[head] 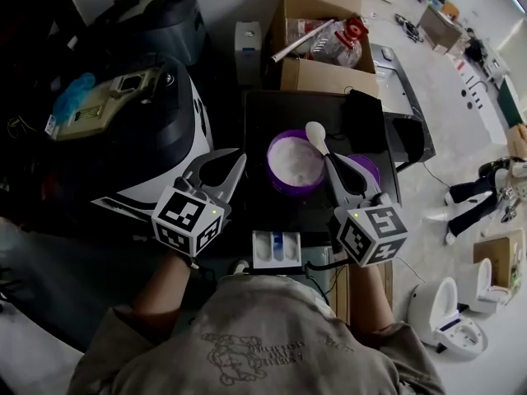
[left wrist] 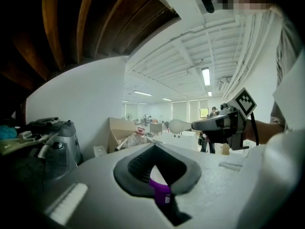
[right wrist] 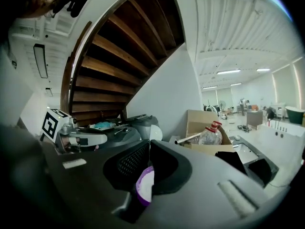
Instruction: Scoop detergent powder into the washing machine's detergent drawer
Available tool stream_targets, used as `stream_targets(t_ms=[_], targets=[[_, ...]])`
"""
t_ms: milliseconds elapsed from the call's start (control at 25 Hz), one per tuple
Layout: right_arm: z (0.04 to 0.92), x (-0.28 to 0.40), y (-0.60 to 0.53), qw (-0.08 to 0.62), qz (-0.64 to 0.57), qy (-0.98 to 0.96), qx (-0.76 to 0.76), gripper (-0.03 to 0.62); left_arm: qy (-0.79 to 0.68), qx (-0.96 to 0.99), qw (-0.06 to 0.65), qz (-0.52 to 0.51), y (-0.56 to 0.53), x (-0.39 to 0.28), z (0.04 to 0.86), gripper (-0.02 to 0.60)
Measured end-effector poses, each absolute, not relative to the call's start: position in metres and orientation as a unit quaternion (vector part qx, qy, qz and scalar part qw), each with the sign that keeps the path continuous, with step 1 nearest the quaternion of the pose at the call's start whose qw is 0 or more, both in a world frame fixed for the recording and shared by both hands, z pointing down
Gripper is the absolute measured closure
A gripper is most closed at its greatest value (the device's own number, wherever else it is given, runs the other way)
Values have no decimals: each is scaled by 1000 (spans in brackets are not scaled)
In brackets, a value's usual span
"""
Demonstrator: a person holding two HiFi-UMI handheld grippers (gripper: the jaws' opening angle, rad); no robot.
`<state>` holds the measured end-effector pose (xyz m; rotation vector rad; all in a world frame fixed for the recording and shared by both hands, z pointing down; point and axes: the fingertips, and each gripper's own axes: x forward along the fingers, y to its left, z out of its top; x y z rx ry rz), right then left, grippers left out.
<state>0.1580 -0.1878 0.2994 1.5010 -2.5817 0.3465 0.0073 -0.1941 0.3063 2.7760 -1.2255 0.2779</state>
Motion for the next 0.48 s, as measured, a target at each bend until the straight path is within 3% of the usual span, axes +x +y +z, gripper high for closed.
stream_targets(t_ms=[480], targets=[[277, 168, -195, 84, 49, -847, 522, 559, -415, 905, -7, 93, -201, 1, 268, 581]])
